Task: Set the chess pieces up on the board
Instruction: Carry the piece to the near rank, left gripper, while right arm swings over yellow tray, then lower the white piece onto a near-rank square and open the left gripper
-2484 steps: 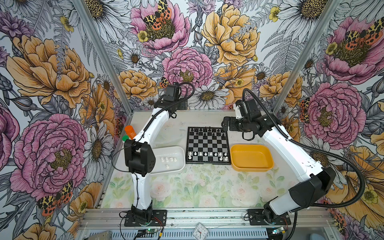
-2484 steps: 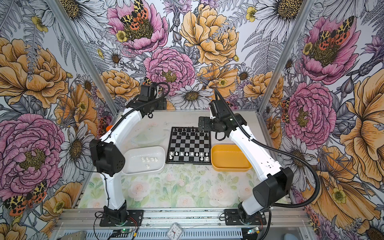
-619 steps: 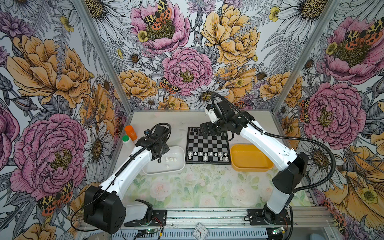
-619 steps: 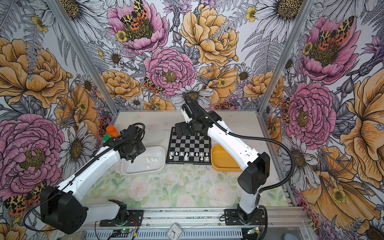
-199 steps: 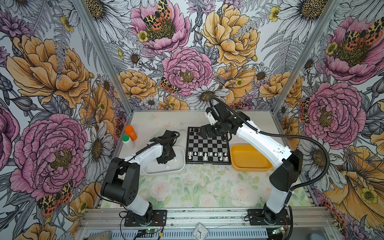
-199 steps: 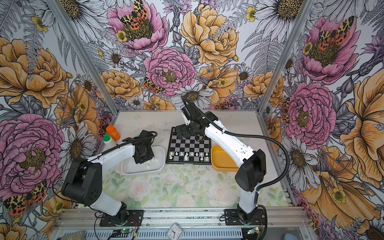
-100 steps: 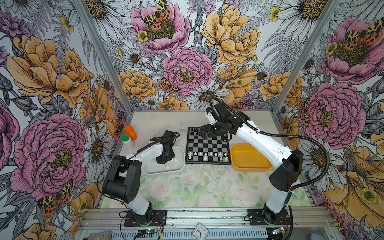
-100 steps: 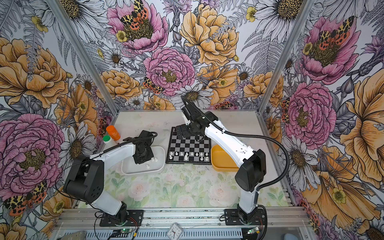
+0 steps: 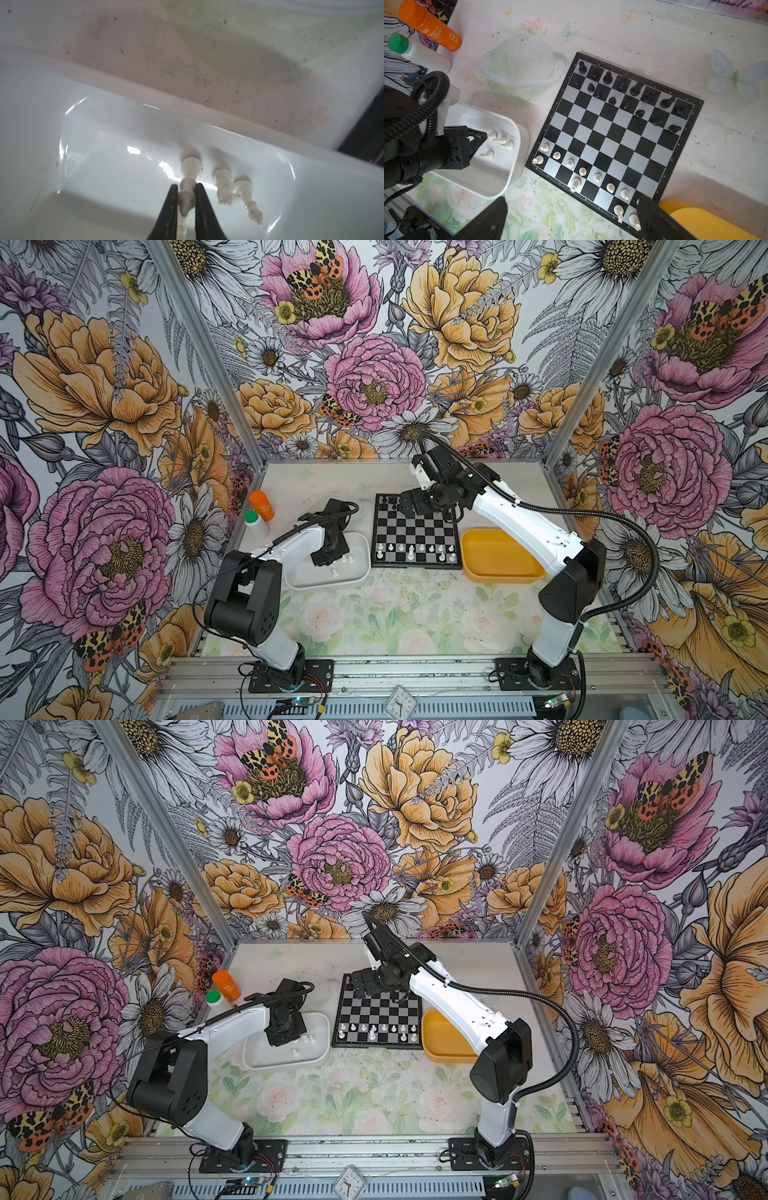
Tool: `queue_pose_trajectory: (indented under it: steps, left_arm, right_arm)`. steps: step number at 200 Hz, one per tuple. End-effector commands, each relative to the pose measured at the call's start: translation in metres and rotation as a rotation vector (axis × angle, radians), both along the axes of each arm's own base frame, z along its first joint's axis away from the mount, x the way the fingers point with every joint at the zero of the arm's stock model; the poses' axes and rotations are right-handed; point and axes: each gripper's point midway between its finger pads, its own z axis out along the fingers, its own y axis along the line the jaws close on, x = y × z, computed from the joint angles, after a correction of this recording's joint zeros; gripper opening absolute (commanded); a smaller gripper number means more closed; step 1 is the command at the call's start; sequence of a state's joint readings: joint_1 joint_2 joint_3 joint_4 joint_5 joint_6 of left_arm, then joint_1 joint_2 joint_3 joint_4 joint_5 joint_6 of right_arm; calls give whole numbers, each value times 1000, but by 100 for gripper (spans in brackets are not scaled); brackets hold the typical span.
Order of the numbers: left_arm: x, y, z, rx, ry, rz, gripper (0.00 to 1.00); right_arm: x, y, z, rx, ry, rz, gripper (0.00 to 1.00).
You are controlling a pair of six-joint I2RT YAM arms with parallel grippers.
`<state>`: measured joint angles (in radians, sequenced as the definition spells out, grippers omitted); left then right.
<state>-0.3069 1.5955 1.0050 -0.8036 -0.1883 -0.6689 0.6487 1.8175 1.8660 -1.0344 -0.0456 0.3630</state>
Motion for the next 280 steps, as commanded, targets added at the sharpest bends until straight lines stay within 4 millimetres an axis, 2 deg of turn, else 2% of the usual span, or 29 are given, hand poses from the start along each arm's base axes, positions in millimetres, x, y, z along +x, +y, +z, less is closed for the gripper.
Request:
queue_pose_trajectory:
  steps: [1, 28, 68, 115, 156, 188, 242, 258, 260, 263, 280]
  left_arm:
    - [14, -5, 12, -33, -39, -21, 12]
    - [17, -7, 22, -37, -54, -29, 10]
    - [27, -8, 50, -21, -84, -63, 9]
    - [37, -29, 92, -25, -153, -121, 10]
    - [44, -76, 119, -40, -194, -220, 10]
    - [46, -120, 126, -61, -205, -306, 11]
    - [34, -194, 115, -73, -185, -446, 10]
    - [27, -213, 119, -89, -194, -479, 10]
    - [27, -216, 109, -78, -172, -484, 10]
    - [25, -219, 104, -75, -164, -488, 10]
    - [20, -234, 102, -70, -167, -505, 10]
  right_arm:
    - [6, -1, 18, 31, -46, -28, 100]
    - [4, -3, 18, 29, -47, -33, 100]
    - [-1, -9, 20, 26, -53, -47, 100]
    - [-11, -19, 21, 33, -61, -66, 100]
    - [-27, -44, 22, 14, -77, -109, 100]
    - [-45, -75, 23, 16, -83, -171, 100]
    - [-88, -125, 26, 24, -94, -269, 100]
    - [-101, -138, 24, 7, -91, -287, 100]
    - [-102, -139, 24, 6, -92, -289, 100]
    - [-105, -141, 25, 6, -93, -291, 100]
    - [-116, -151, 25, 8, -95, -307, 100]
